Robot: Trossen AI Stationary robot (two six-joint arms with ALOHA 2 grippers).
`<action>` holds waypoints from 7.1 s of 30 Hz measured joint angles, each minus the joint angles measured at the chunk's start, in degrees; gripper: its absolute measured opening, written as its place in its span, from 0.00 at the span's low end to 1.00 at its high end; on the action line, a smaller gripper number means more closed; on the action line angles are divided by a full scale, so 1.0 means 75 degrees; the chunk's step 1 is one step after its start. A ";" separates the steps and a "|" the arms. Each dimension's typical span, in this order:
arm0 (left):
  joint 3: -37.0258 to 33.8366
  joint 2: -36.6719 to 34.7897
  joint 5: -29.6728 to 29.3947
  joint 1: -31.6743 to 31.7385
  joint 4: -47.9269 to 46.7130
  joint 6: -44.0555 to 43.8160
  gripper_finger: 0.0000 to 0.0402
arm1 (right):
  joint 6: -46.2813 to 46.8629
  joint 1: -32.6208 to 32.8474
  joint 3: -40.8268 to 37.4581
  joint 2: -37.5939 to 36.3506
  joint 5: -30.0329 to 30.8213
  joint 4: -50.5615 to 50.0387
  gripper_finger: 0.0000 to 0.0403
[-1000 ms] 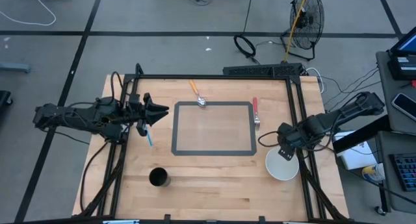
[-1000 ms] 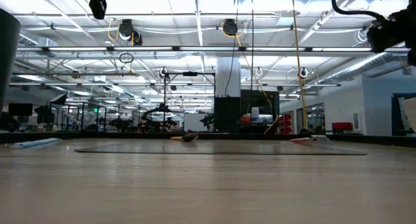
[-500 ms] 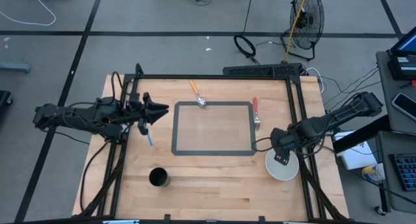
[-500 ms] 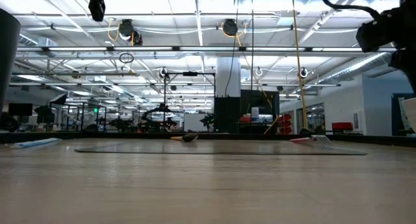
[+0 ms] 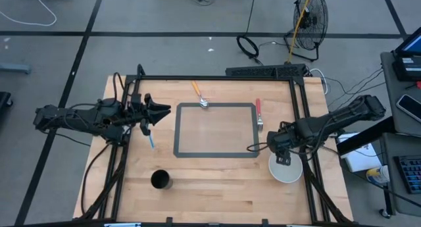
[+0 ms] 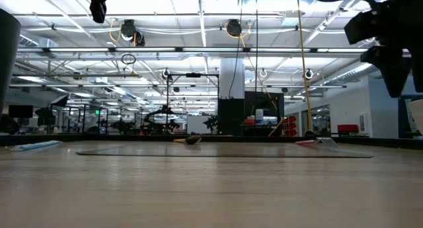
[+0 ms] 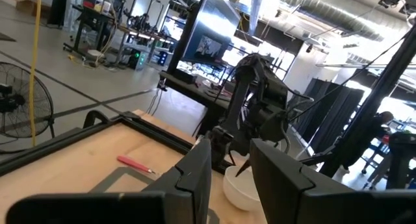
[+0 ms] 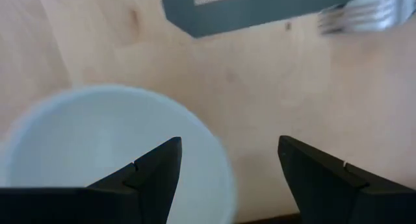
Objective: Pick & Place Utensil
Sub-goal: Put the white bowl on the table mat
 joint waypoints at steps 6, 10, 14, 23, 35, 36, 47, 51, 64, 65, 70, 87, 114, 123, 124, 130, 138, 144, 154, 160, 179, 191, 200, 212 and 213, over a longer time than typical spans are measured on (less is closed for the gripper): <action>0.0000 -0.0002 0.0102 0.0000 -0.0094 -0.0186 0.28 | -0.1199 -0.0035 -0.0002 -0.0109 0.0181 0.0007 0.63; -0.0002 0.0000 0.0274 -0.0012 -0.0454 -0.0397 0.28 | -0.1352 -0.0039 -0.0226 -0.0106 -0.0256 0.0256 0.63; -0.0007 0.0000 0.0277 -0.0012 -0.0793 -0.0647 0.28 | -0.1152 -0.0039 -0.0632 -0.0105 -0.0447 0.0247 0.63; -0.0009 0.0000 0.0210 -0.0006 -0.0802 -0.0670 0.28 | -0.0013 -0.0042 -0.1397 -0.0106 -0.0640 0.0303 0.62; -0.0009 0.0000 0.0207 -0.0006 -0.0799 -0.0679 0.28 | 0.0427 -0.0042 -0.1542 -0.0109 -0.0625 0.0849 0.31; -0.0009 0.0000 0.0207 -0.0006 -0.0799 -0.0679 0.28 | 0.0482 -0.0042 -0.1542 -0.0109 -0.0626 0.0849 0.28; -0.0009 0.0000 0.0204 -0.0006 -0.0799 -0.0690 0.28 | 0.1359 -0.0040 -0.1536 -0.0122 -0.0857 0.0964 0.01; -0.0009 0.0000 0.0204 -0.0006 -0.0801 -0.0690 0.28 | 0.2037 -0.0039 -0.1536 -0.0133 -0.0898 0.0971 0.02; -0.0009 0.0000 0.0139 -0.0006 -0.0866 -0.0661 0.28 | 0.4496 -0.0086 -0.1444 -0.0819 -0.1634 0.1278 0.01; -0.0009 0.0000 0.0109 -0.0006 -0.0866 -0.0650 0.28 | 0.4679 -0.0106 -0.1423 -0.0903 -0.1635 0.1297 0.00; -0.0009 0.0000 -0.0001 -0.0008 -0.0865 -0.0649 0.28 | 0.5352 -0.0304 -0.1283 -0.1375 -0.1199 0.1717 0.00; -0.0009 -0.0002 0.0000 -0.0009 -0.0857 -0.0704 0.28 | 0.3616 -0.1797 -0.1183 -0.1234 -0.0847 0.7095 0.00; -0.0006 -0.0003 0.0420 -0.0015 -0.1094 -0.0721 0.28 | 0.1116 -0.3349 0.2046 0.1077 -0.1463 0.6194 0.00; -0.0006 -0.0162 0.0586 -0.0015 -0.1234 -0.0545 0.28 | 0.1005 -0.3693 0.2614 0.1864 -0.1376 0.5779 0.00; -0.0006 -0.0206 0.0586 -0.0015 -0.1207 -0.0481 0.28 | 0.1061 -0.3693 0.2614 0.2050 -0.1356 0.5781 0.00; -0.0003 -0.0683 0.0551 -0.0015 -0.1239 -0.0216 0.28 | 0.1577 -0.3887 0.2614 0.3305 -0.1217 0.6279 0.00; -0.0003 -0.1127 0.0547 -0.0015 -0.1790 -0.0364 0.28 | 0.1708 -0.3982 0.3258 0.4611 -0.1663 0.6656 0.00; 0.0000 -0.1114 0.0611 -0.0015 -0.2058 -0.0569 0.28 | 0.1304 -0.4078 0.3334 0.4690 -0.1552 0.5621 0.00; 0.0000 -0.1105 0.0408 -0.0015 -0.2060 -0.0585 0.28 | 0.1133 -0.4331 0.3334 0.4687 -0.0584 0.4158 0.00; 0.0000 -0.1105 0.0405 -0.0015 -0.2056 -0.0588 0.28 | 0.1081 -0.4560 0.3334 0.4811 -0.0598 0.3940 0.00; -0.0006 -0.1105 0.0410 -0.0015 -0.2057 -0.0699 0.28 | 0.1022 -0.4571 0.3328 0.5206 -0.1008 0.3882 0.01; -0.0006 -0.1105 0.0411 -0.0015 -0.2059 -0.0696 0.28 | 0.0676 -0.4571 0.3328 0.5206 -0.1015 0.3869 0.05; -0.0006 -0.1105 0.0414 -0.0015 -0.2059 -0.0696 0.28 | 0.0679 -0.4571 0.3328 0.5206 -0.1019 0.3871 0.20; -0.0047 -0.0262 0.0427 -0.0001 -0.2889 -0.1903 0.28 | 0.0432 -0.4571 0.3328 0.5206 -0.0996 0.3868 0.23; -0.0047 -0.0052 0.0335 0.0010 -0.2976 -0.2047 0.28 | 0.0373 -0.4571 0.3328 0.5206 -0.0998 0.3868 0.25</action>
